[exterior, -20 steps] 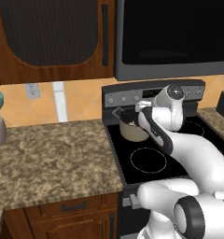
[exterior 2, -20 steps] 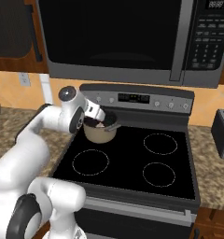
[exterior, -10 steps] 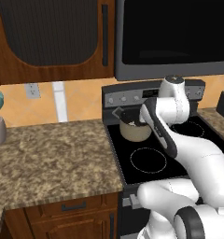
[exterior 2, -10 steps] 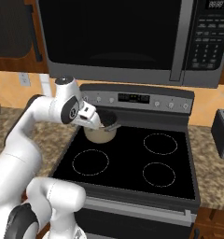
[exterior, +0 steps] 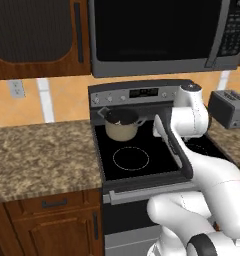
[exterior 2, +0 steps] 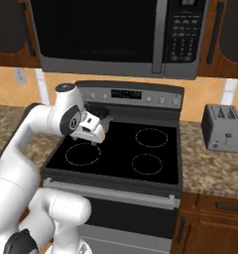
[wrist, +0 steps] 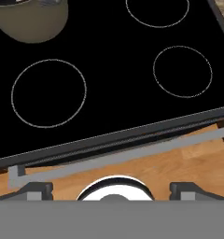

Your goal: Put the garlic and lemon wedge in the pot. Retrieve the spatula and lightly stir the vegetables in the pot.

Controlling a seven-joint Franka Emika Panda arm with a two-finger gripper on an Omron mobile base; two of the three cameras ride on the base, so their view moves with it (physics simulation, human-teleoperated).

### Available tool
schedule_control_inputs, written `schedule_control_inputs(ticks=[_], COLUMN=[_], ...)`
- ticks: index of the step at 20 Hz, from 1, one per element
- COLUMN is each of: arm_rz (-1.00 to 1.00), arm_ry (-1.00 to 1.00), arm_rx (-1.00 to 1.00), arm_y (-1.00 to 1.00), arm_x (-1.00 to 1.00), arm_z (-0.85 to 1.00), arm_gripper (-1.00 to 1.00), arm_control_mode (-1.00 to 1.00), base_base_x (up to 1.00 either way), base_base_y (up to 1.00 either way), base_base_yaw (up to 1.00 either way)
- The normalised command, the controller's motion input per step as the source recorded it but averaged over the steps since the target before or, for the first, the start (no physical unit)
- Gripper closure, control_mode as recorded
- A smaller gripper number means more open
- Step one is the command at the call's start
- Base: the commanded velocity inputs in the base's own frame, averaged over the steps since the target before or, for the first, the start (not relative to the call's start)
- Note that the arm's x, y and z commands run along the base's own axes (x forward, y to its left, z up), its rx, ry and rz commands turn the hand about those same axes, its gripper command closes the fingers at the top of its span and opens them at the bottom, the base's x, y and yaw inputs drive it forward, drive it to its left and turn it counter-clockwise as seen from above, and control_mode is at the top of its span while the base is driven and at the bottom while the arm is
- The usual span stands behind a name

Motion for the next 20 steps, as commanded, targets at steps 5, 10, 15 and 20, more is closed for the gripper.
schedule_control_inputs(ticks=[5, 10, 15, 20], arm_rz=[0.00, 0.00, 0.00, 0.00], arm_ry=[0.00, 0.00, 0.00, 0.00], arm_rx=[0.00, 0.00, 0.00, 0.00], arm_y=[0.00, 0.00, 0.00, 0.00], arm_x=[0.00, 0.00, 0.00, 0.00], arm_z=[0.00, 0.00, 0.00, 0.00], arm_gripper=[-1.00, -1.00, -1.00, -1.00], arm_control_mode=[1.00, 1.00, 1.00, 1.00], base_base_x=[0.14, 0.43, 0.53, -0.12], base_base_y=[-1.00, -1.00, -0.94, -0.61], base_base_yaw=[0.00, 0.00, 0.00, 0.00])
